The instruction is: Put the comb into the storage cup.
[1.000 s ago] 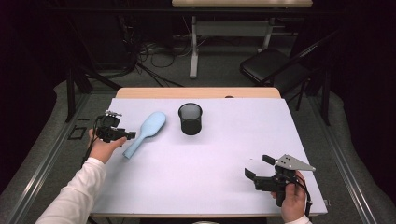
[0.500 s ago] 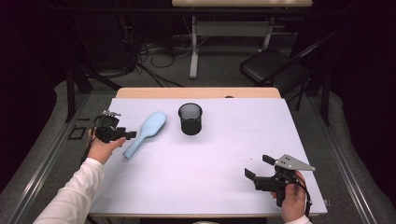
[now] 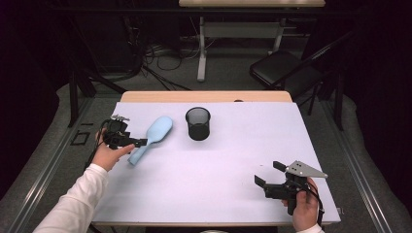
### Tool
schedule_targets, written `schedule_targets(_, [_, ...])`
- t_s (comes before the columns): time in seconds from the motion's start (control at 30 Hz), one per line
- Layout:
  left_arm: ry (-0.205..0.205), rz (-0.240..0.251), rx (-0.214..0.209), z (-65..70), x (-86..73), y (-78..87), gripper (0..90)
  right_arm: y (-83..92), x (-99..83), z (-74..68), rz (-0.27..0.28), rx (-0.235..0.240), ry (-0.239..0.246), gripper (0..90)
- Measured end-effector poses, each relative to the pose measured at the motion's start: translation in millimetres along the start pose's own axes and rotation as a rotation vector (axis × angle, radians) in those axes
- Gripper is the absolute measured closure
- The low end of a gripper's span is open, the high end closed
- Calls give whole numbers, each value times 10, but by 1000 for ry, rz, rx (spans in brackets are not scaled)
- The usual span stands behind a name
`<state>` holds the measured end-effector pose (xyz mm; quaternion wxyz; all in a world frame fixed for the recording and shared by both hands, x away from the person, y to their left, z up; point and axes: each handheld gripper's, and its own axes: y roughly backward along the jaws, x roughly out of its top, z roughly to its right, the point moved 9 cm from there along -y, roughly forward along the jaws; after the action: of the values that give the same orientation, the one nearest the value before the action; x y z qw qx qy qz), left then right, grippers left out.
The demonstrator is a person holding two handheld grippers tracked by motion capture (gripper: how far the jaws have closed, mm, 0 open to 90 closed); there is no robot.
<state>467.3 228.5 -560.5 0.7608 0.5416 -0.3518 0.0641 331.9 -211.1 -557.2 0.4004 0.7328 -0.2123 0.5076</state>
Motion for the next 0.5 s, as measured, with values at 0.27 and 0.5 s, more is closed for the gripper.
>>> schedule_targets(0.27, [-23,-5,10,67,39,-5,27,-1,1,-5,1,2,0,64])
schedule_targets(0.5, [-35,-12,-1,116,80,12,4,-2,-2,-5,-1,2,2,64])
